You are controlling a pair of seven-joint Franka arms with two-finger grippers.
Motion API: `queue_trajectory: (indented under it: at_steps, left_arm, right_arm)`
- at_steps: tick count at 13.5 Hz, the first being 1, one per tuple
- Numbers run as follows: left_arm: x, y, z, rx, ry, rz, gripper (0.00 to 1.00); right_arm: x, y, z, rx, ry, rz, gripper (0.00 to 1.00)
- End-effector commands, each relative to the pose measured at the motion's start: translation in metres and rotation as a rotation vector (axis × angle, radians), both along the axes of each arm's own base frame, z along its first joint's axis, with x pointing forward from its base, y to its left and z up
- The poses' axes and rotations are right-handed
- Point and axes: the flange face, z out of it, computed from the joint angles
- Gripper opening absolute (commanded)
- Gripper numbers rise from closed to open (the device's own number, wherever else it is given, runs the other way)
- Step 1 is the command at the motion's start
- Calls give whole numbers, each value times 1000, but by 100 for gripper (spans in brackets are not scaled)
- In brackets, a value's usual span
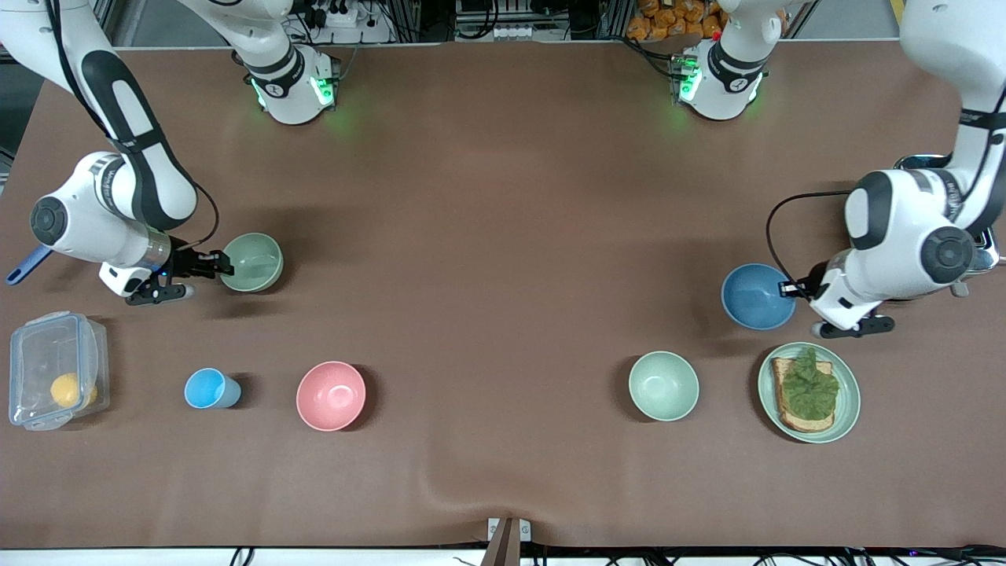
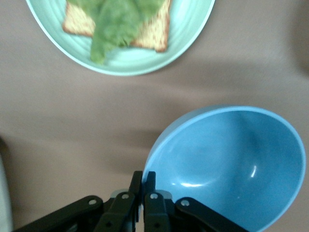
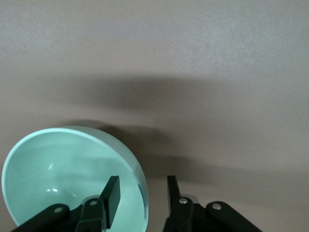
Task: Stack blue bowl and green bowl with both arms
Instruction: 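Grasp the blue bowl with the left gripper while the right gripper grasps the green bowl, then carry the green bowl with the right gripper toward the table middle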
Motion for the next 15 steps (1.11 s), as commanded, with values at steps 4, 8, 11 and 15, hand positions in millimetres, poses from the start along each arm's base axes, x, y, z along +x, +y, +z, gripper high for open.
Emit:
queue_trajectory:
  at_steps: [4, 8, 11, 15]
  left_arm:
    - [22, -27, 50, 7, -12, -40, 0]
    - [28, -27, 74, 3, -9, -51, 0]
    - [37, -30, 108, 9, -56, -49, 0]
    - [41, -45, 124, 9, -47, -79, 0]
  right_arm:
    - [-6, 11, -2, 28, -8, -17, 0]
    - [-5, 29, 6, 61, 37, -80, 0]
    - [0, 67, 28, 41, 87, -185, 0]
    - [2, 127, 49, 0, 113, -296, 0]
